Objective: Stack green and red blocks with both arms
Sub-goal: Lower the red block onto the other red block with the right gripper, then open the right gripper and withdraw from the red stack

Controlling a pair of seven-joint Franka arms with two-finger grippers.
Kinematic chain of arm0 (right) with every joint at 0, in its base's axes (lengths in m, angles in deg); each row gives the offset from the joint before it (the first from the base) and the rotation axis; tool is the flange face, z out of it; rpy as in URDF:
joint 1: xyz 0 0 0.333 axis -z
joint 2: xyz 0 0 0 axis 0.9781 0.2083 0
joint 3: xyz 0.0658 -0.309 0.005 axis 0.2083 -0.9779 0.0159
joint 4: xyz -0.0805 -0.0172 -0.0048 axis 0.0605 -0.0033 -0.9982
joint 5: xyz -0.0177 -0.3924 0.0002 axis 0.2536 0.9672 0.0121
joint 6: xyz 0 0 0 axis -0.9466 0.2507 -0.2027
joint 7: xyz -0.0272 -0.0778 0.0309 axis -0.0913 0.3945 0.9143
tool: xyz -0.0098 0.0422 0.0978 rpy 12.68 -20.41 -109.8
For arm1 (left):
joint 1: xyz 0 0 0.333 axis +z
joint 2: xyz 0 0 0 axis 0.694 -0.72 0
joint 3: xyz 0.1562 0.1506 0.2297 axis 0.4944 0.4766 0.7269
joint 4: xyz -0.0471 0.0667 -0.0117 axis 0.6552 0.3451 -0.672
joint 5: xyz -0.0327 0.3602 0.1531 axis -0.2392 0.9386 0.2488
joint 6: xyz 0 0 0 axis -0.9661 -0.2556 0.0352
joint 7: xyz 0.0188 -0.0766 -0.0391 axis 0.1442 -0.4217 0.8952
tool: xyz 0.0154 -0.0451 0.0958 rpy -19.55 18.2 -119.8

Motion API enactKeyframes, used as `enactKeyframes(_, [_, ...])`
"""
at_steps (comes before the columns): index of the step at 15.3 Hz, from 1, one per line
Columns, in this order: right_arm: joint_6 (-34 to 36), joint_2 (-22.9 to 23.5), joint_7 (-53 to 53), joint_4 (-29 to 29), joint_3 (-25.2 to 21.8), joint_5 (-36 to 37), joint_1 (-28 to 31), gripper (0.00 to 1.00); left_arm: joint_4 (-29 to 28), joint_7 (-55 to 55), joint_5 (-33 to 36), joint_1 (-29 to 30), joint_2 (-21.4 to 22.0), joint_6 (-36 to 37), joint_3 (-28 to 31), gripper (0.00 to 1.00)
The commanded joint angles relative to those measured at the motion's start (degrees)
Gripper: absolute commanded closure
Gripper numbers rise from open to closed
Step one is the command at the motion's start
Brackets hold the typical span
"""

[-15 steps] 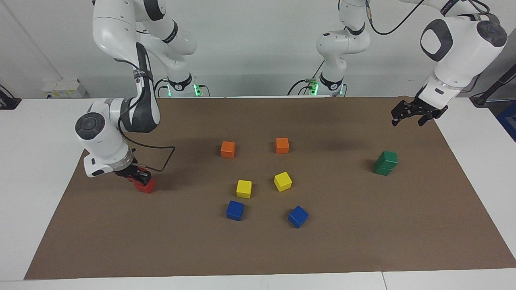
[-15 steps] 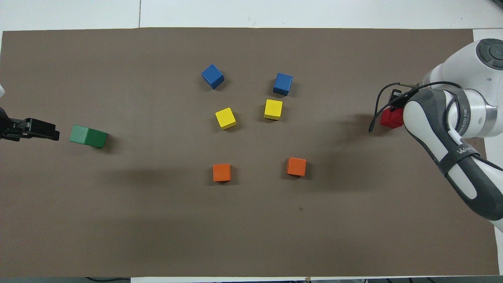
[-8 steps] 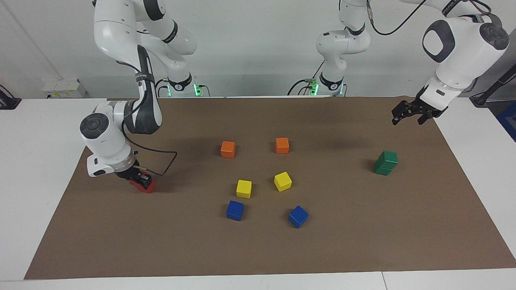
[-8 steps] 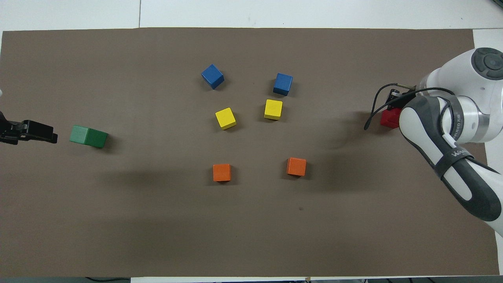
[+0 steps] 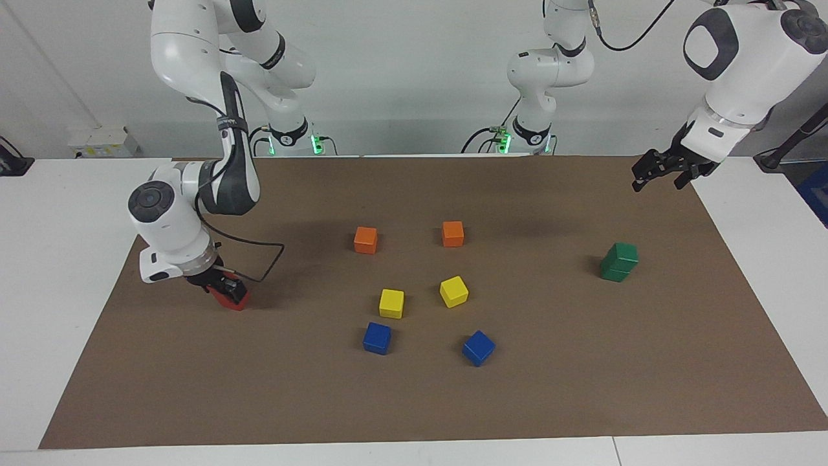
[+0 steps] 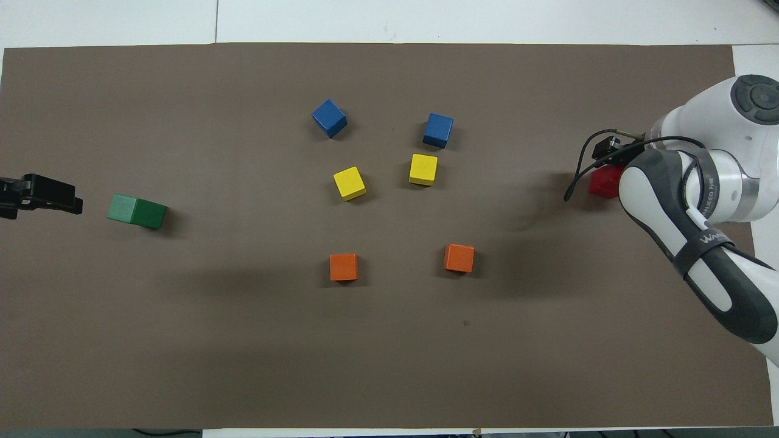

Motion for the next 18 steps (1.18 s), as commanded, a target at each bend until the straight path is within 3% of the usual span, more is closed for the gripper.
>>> enactKeyframes(1, [-0.97, -1.6, 0.58, 1.57, 0.5, -0.73, 0.74, 0.0, 2.36, -3.09, -0.17, -0.58, -1.44, 2.07, -1.26, 0.0])
enactKeyframes(3, [2.0, -2.91, 0.23, 0.34, 0.5, -0.47, -0.22, 0.0, 2.28, -4.33, 0.1, -0.58, -1.36, 1.55, -2.15, 0.0])
enactKeyframes(8, [22.2, -8.17, -1.52, -11.87, 1.02, -0.29, -3.47, 0.0, 2.01, -4.33, 0.1, -0.93, -1.01, 1.72, -2.06, 0.0])
enactKeyframes(11, [27.66, -16.78, -5.12, -11.88, 1.55, -0.91, -3.91, 0.0, 1.93, -4.25, 0.1, -0.84, -0.74, 1.98, -1.8, 0.0])
enactKeyframes(14, [32.76, -22.15, -7.84, -11.8, 1.55, -4.85, -3.74, 0.0, 1.92, -4.25, 0.18, -0.84, -0.83, 1.54, -1.53, 0.0])
enactKeyframes(18, [37.86, -24.62, -12.6, -11.62, 1.37, -5.04, -3.48, 0.0, 2.36, -4.16, 0.27, -0.84, -0.83, 2.06, -1.44, 0.0])
